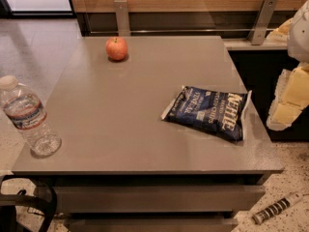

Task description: Move apple near water bottle

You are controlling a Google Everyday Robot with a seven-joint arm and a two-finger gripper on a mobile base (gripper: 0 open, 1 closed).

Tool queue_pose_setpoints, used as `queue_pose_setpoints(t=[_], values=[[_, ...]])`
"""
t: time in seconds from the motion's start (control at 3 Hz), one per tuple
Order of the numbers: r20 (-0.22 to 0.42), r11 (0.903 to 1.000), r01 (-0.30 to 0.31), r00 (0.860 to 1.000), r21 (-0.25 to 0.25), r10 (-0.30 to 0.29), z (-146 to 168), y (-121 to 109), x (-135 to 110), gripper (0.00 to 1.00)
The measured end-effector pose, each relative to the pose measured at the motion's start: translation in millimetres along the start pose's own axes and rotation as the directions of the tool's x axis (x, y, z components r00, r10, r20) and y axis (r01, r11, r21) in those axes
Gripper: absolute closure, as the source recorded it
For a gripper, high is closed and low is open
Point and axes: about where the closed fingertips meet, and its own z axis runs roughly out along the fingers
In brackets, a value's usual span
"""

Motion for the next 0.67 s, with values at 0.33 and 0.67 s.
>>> queue_pose_setpoints(t=[0.33, 0.67], values=[[0.006, 1.0000, -0.002, 1.000, 0.004, 0.002, 0, -2, -1, 0.00], [0.060, 0.9988, -0.020, 0.998, 0.044, 0.017, 1, -19, -11, 0.00]])
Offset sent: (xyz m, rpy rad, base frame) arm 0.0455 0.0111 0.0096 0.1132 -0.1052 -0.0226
